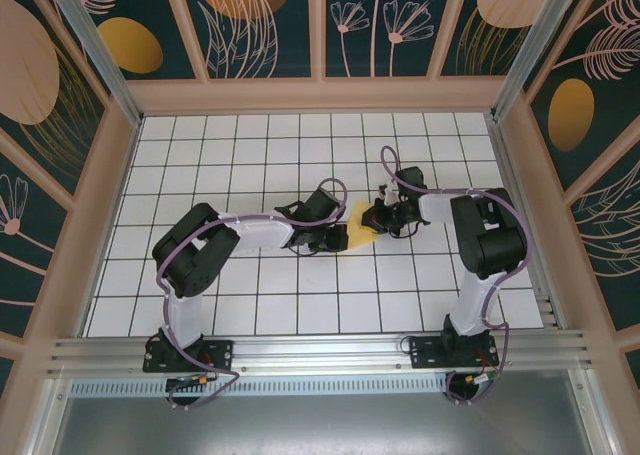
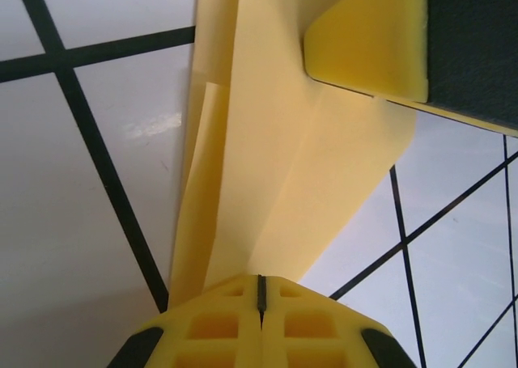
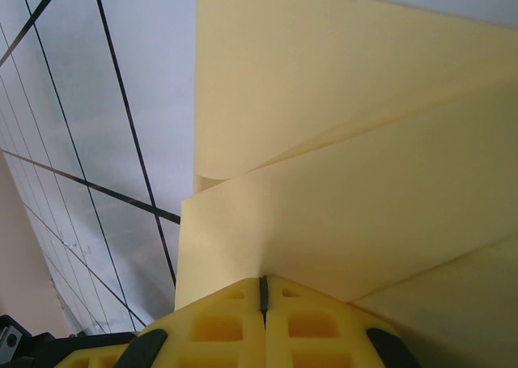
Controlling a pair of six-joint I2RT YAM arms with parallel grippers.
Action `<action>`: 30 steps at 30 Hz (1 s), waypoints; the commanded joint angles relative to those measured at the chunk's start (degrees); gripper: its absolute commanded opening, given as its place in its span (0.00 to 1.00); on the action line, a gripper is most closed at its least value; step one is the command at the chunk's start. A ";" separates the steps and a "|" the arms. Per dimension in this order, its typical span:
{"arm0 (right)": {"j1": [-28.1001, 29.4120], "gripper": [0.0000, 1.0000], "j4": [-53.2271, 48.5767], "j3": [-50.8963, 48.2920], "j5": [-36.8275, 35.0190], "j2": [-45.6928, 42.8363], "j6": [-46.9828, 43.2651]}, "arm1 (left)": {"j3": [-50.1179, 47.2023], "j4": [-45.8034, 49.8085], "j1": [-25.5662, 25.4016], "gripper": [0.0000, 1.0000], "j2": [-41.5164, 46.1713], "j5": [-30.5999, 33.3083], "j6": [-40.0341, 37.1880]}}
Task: Fold a paper plane with a square sheet of paper (pick it up from the middle)
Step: Fourth fold the wing at the center of the table.
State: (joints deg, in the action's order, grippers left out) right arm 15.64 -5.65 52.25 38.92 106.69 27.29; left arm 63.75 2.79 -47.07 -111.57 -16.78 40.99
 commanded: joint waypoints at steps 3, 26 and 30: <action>0.63 0.00 -4.20 -1.18 -7.83 4.49 -1.18 | -0.80 2.54 -0.29 0.05 -0.43 2.08 -1.01; 0.68 0.00 -4.21 -1.36 -7.98 4.88 -1.18 | -3.16 -10.29 -0.21 0.07 5.27 1.83 0.67; 0.69 0.00 -4.11 -1.41 -7.78 5.02 -1.18 | -1.29 -8.92 -0.20 0.06 1.82 1.88 0.55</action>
State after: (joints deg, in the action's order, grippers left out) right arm 15.64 -5.85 52.47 39.09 106.94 27.29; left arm 60.99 -4.95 -47.05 -107.90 -15.77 41.04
